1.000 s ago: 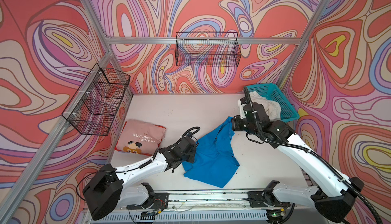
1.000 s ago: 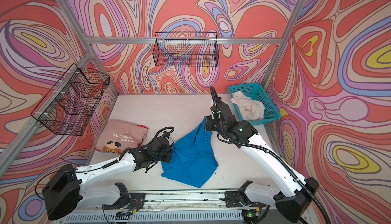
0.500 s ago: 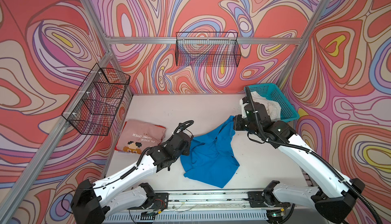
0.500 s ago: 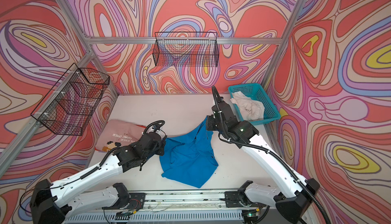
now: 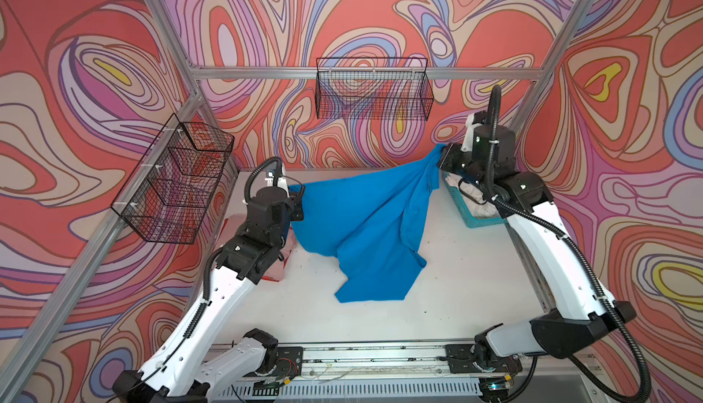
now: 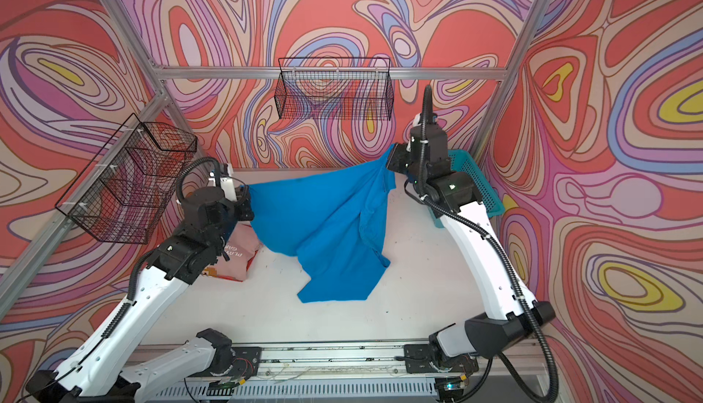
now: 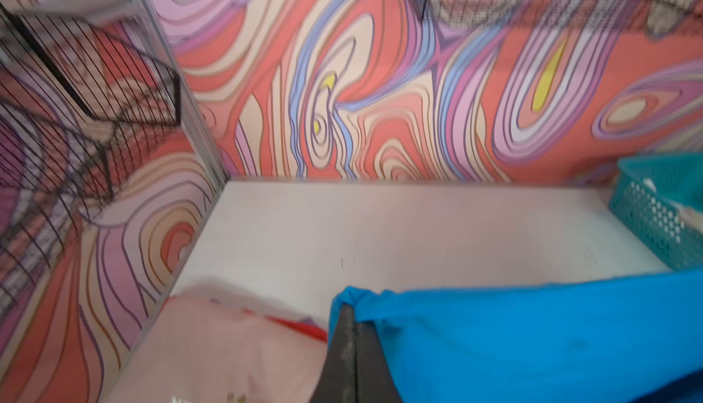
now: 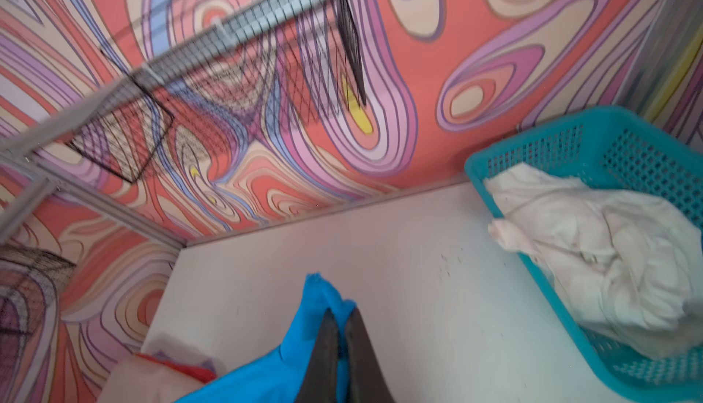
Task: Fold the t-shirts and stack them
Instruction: 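Lift the blue t-shirt high with both grippers, stretching it between them, then swing the held t-shirt toward the robot and lay it flat on the table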
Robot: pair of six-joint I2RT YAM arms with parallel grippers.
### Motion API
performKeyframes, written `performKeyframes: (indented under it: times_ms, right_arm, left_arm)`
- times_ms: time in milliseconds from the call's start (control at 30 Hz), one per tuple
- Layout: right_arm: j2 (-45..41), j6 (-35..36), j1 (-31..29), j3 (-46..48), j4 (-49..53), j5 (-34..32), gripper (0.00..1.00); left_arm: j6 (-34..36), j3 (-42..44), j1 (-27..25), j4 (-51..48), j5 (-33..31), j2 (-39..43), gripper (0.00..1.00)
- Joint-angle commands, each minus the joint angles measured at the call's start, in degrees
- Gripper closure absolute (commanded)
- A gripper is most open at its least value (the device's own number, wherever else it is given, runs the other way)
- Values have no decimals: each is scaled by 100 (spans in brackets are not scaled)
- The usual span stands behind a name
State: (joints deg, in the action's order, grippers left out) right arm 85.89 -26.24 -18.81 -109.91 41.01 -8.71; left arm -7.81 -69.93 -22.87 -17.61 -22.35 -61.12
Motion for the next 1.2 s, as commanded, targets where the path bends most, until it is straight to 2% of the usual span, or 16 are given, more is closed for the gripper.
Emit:
performKeyframes:
  times_ms: [0, 100, 167, 233, 267, 333, 433, 567, 633, 700, 800, 900, 1000, 1067, 1167]
  right_arm:
    - [690, 287, 317, -1487, -524, 743, 100]
    - [1765, 255, 753, -3338, -405, 1587, 100]
    - [2129, -4, 1042, -3913, -665, 2083, 100]
    - [2115, -447, 1381, -3610, -1513, 2942, 100]
    - [2023, -648, 1504, -3361, -1897, 3214, 100]
    - [1905, -572, 1564, -3145, -2022, 3475, 100]
    - [1185, -505, 1564, -1785, -2350, 3791, 100]
    - [-291, -554, 1559, 1093, -3058, 3430, 100]
    - [-890, -975, 1556, 2310, -3485, 3184, 100]
    - [-1249, -1311, 1561, 3139, -3453, 3188, 100]
    - [-1691, -1386, 1549, 4085, -3058, 3395, 100]
    - [-2123, -1283, 1549, 4793, -2329, 3367, 100]
    - [-2349, -660, 1500, 4914, -887, 2804, 100]
    - [-2537, -478, 1448, 5041, -345, 2474, 100]
    - [-2998, -215, 1306, 5412, 318, 2247, 100]
  left_arm:
    - [748, -938, 181, 796, 347, -427, 100]
    - [1086, -2076, 283, 847, 392, -963, 100]
    - [1330, -2540, 322, 1084, 350, -1183, 100]
    - [1504, -2839, 394, 1213, 411, -1371, 100]
    - [1597, -2909, 419, 1283, 439, -1432, 100]
    - [1788, -2724, 422, 1545, 455, -1387, 100]
    - [1763, -1724, 421, 2092, 349, -895, 100]
    - [1203, 333, 398, 2631, 363, 181, 100]
    - [962, 1426, 289, 2827, 131, 763, 100]
    - [743, 2335, 133, 2893, -179, 1284, 100]
    - [356, 3335, -321, 2610, -676, 2042, 100]
    - [102, 3821, -1310, 2315, -1585, 2548, 100]
    - [-96, 3939, -2339, 1708, -2712, 2492, 100]
    - [-473, 4314, -2829, 1341, -3129, 2499, 100]
    - [-1442, 4716, -3669, 640, -3698, 2770, 100]
